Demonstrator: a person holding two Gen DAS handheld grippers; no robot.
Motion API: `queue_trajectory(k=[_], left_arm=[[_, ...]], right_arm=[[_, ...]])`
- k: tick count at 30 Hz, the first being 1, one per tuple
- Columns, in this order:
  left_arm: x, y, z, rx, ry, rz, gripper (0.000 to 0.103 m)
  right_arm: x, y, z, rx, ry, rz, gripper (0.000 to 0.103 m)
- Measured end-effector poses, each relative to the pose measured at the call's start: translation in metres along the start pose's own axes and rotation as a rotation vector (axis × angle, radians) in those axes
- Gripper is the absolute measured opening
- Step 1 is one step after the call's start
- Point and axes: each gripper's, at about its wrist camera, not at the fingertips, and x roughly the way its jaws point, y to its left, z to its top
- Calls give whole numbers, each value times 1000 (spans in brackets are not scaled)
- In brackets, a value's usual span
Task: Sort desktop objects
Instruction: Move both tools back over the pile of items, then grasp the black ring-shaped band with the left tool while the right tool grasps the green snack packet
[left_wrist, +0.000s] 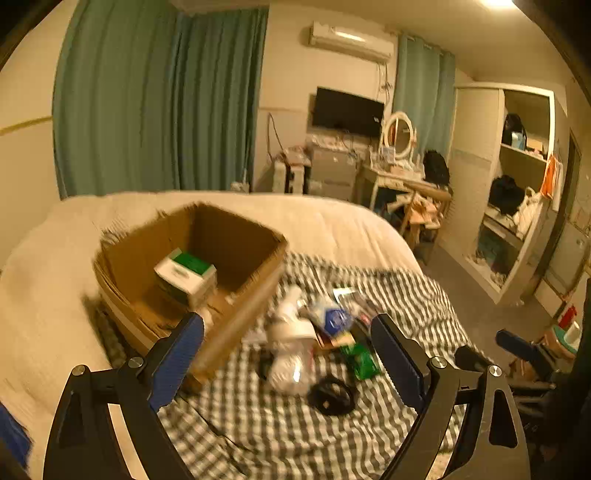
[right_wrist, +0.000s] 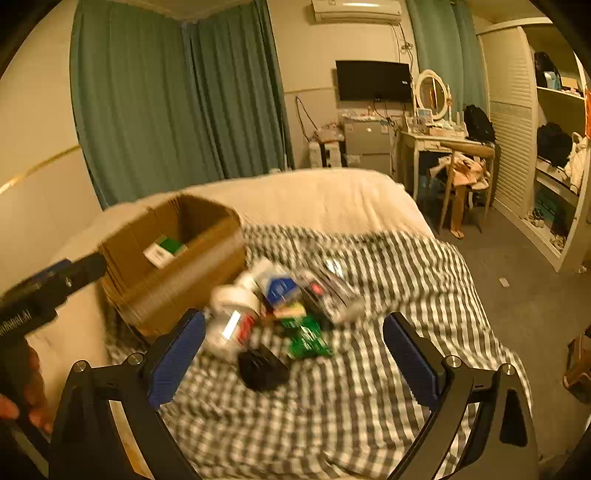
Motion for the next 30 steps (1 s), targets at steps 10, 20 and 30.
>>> queue_trajectory(k=[10, 20, 30], left_arm=[[76, -17, -76, 42, 160, -29, 94], [152, -40, -109, 24, 304, -160, 94], [203, -47, -124, 2, 341, -223, 64]], right_arm=[[59, -41, -25, 76, 84, -7, 98], [128, -56, -38, 101, 186, 22, 99], [165, -55, -39, 55, 210, 35, 99]])
